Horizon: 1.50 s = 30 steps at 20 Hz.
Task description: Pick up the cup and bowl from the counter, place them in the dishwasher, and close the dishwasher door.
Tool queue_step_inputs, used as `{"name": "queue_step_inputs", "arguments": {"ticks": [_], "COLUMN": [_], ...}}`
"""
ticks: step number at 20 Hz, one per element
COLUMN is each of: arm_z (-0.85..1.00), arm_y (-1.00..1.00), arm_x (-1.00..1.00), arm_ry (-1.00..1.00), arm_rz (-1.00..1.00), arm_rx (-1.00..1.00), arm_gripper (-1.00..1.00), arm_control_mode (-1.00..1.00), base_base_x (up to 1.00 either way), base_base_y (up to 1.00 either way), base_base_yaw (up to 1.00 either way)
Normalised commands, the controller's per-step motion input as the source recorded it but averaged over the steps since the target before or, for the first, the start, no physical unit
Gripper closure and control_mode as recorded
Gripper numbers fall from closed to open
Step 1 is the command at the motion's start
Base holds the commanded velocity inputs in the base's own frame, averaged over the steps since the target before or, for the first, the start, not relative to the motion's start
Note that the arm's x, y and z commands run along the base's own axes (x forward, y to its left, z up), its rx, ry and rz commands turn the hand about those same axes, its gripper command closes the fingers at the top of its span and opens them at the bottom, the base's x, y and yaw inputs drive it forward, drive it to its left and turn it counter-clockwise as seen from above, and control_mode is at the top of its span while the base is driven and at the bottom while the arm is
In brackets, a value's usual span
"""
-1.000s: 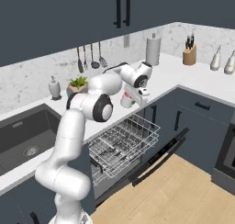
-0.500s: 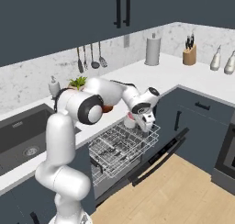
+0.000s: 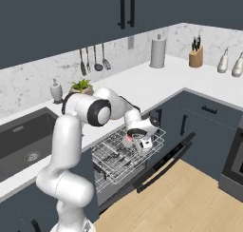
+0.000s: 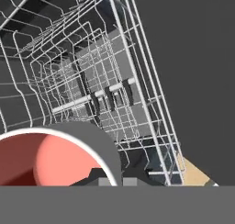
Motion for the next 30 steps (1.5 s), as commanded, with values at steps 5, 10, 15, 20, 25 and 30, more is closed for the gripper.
{"name": "queue_step_inputs", "arguments": {"ticks": [5, 10, 15, 20, 25, 30], "arm_z": [-0.5, -0.49, -0.43, -0.52, -0.49, -0.46], "arm_y": [0.08, 0.31, 0.37, 0.27, 0.03, 0.0], "arm_x": [0.56, 0.23, 0.21, 0.25, 0.15, 0.06], "arm_ry": [0.05, 0.08, 0.1, 0.13, 0.13, 0.14], "arm_rz": [0.0, -0.03, -0.08, -0.1, -0.15, -0.17], "arm_rx": [0.19, 0.12, 0.04, 0.02, 0.0, 0.0], "arm_gripper": [1.0, 1.0, 1.0, 1.0, 1.0, -1.0], "arm_control_mode": [-1.0, -1.0, -1.0, -1.0, -1.0, -1.0], "base_base_x": [0.0, 0.0, 0.0, 0.0, 0.0, 0.0], "base_base_y": [0.0, 0.0, 0.0, 0.0, 0.0, 0.0], "base_base_yaw": [0.0, 0.0, 0.0, 0.0, 0.0, 0.0]}}
